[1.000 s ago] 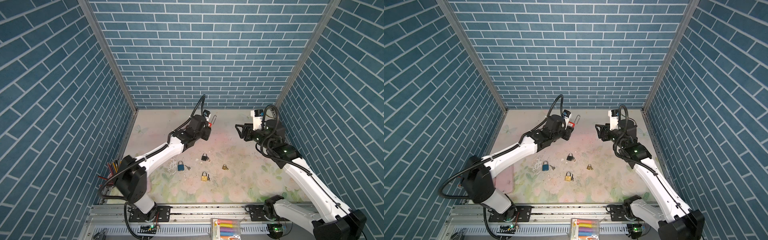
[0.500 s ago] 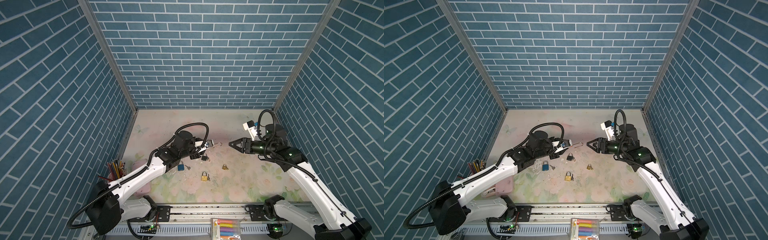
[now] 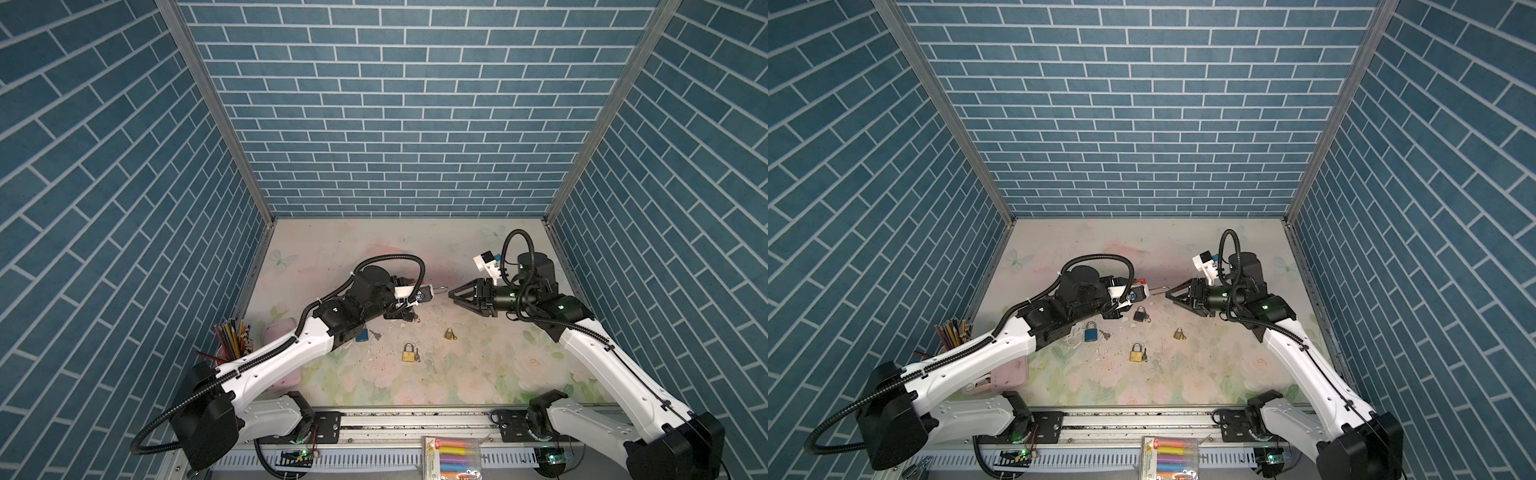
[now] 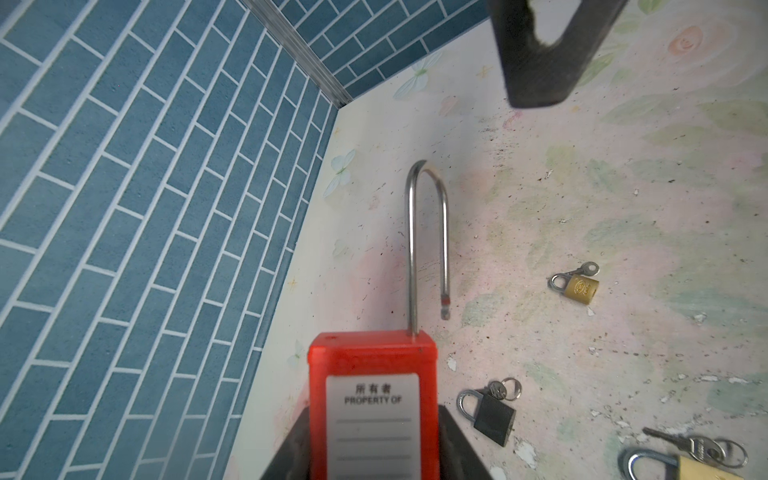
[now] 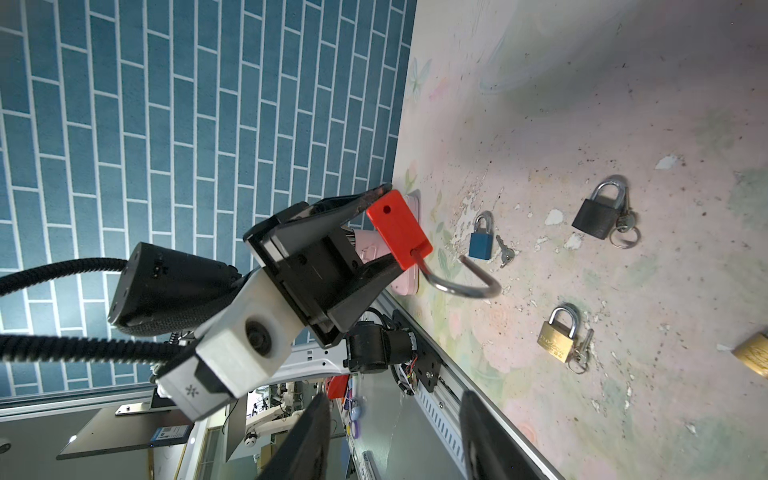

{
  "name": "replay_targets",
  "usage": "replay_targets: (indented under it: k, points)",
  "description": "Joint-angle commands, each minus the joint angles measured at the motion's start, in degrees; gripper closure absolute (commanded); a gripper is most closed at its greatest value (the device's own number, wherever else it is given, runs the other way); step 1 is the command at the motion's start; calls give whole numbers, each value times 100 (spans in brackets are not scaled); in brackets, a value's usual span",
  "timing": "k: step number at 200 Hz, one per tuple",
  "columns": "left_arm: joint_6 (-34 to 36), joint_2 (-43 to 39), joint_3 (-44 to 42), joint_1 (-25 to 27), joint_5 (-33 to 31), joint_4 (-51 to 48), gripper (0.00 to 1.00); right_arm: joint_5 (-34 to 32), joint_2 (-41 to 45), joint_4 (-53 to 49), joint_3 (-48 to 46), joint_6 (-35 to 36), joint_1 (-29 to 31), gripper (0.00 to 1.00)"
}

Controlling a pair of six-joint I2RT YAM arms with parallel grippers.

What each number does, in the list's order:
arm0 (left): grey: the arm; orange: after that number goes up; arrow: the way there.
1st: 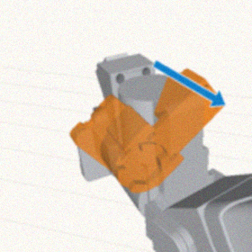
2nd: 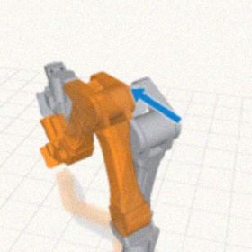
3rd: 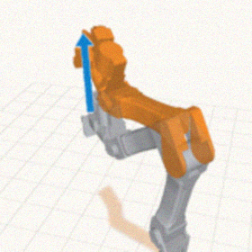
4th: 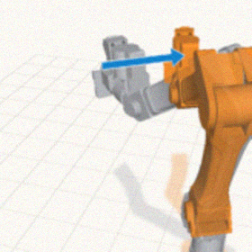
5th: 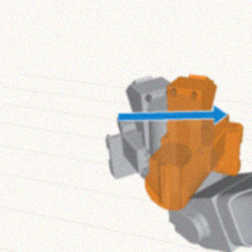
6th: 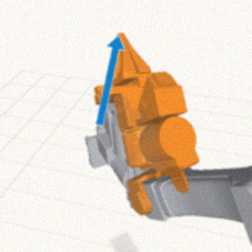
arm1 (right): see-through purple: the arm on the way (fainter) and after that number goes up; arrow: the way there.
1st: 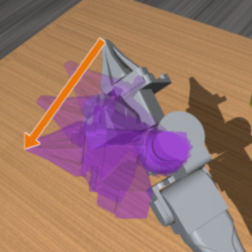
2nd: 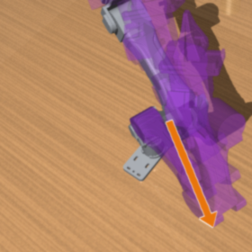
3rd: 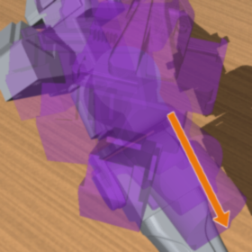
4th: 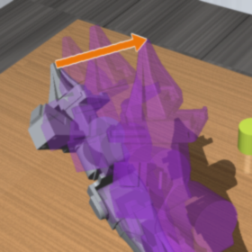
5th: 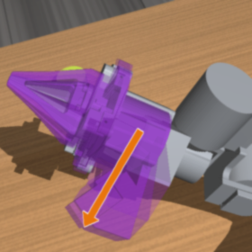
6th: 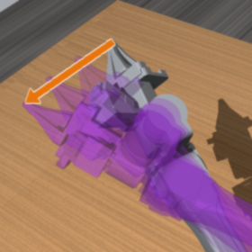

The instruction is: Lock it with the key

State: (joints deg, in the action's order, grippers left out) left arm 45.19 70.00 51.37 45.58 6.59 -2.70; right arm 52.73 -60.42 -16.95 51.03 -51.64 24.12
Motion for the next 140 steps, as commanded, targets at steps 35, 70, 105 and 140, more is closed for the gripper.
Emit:
replay_targets:
  k: [35, 70, 105, 140]
  points:
    - [188, -39, 7, 231, -141, 126, 100, 80, -312, 651, -19, -302, 26, 55]
    - [197, -56, 30, 293, -117, 83, 100, 5, -400, 723, -22, -263, 23, 61]
    - [100, -83, 35, 309, 129, 8, 100, -99, -435, 688, -10, -118, 26, 71]
    - [-34, -15, 146, 298, 673, -357, 100, -397, -443, 435, 121, 470, 28, 89]
